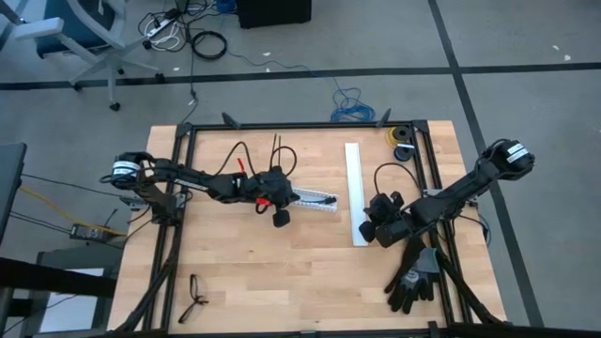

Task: Ziptie cables
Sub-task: Close the white cable duct with the white cable duct cover

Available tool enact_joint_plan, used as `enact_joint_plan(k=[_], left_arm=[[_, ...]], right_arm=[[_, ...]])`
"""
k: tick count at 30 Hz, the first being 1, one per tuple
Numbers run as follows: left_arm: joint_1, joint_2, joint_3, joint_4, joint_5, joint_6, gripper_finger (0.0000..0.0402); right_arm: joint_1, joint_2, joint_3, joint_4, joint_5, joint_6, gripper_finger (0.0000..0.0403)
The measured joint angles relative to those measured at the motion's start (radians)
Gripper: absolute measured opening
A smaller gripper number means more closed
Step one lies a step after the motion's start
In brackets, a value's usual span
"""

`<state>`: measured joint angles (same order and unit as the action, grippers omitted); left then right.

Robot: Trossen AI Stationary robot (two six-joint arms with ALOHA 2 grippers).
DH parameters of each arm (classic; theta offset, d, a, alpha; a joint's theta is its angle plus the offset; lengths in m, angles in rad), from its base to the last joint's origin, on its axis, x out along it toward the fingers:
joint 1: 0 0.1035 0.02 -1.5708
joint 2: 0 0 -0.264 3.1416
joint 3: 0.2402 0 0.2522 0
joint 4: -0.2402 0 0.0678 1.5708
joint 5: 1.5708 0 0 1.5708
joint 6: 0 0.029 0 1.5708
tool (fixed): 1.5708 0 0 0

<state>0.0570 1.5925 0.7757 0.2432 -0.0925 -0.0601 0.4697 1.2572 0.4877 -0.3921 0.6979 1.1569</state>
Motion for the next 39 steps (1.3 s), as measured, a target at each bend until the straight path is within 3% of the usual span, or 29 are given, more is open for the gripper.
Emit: enact_joint_plan(k=[6, 12, 23, 28, 33, 39], left_arm=[[0.000, 0.000, 0.000, 0.027, 0.000, 0.000, 0.0050], [0.000, 0.000, 0.000, 0.069, 0.000, 0.000, 0.0070], [0.002, 0.000, 0.000, 0.079, -0.038, -0.004, 0.0072], [0.007, 0.000, 0.000, 0.082, -0.140, -0.056, 0.0072], [0.027, 0.000, 0.000, 0.082, -0.146, -0.107, 0.0072], [0.035, 0.000, 0.000, 0.081, -0.146, -0.113, 0.0072]], right_arm=[[-0.076, 0.000, 0.000, 0.011, 0.077, -0.020, 0.0007], [-0.233, 0.000, 0.000, 0.035, -0.013, -0.057, 0.0046], [-0.478, 0.000, 0.000, 0.093, -0.145, -0.165, 0.0120], [-0.545, 0.017, 0.000, 0.112, -0.217, -0.181, 0.0121], [-0.576, 0.122, 0.001, 0.153, -0.275, -0.192, 0.0115], [-0.583, 0.254, 0.031, 0.191, -0.236, -0.178, 0.0086]])
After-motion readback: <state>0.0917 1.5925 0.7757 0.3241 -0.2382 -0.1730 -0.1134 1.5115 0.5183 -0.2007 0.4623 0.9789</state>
